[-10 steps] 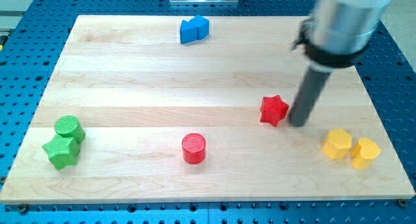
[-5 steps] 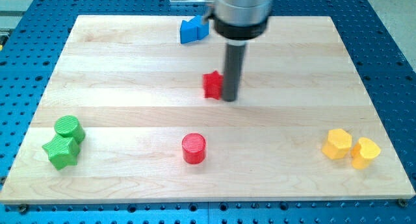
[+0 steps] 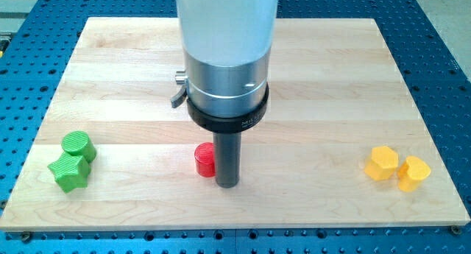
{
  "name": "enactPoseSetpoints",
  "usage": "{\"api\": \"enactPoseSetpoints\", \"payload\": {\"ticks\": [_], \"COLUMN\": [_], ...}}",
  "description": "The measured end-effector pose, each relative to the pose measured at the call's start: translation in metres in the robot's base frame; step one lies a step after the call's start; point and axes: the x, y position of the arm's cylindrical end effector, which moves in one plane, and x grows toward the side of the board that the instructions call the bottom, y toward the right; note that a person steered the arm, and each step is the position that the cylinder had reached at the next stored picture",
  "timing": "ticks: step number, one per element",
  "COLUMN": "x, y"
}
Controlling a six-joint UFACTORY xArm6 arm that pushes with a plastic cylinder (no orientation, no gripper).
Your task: Place the red blocks at the center of the board
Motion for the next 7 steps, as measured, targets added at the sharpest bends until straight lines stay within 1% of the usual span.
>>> {"api": "enactPoseSetpoints", "payload": {"ticks": [1, 2, 3, 4, 5, 6, 7], "x": [0.01, -0.034, -0.018, -0.031, -0.084, -0.113, -0.08], "y": [-0.006, -0.012, -0.022, -0.049, -0.03, -0.014, -0.014]}}
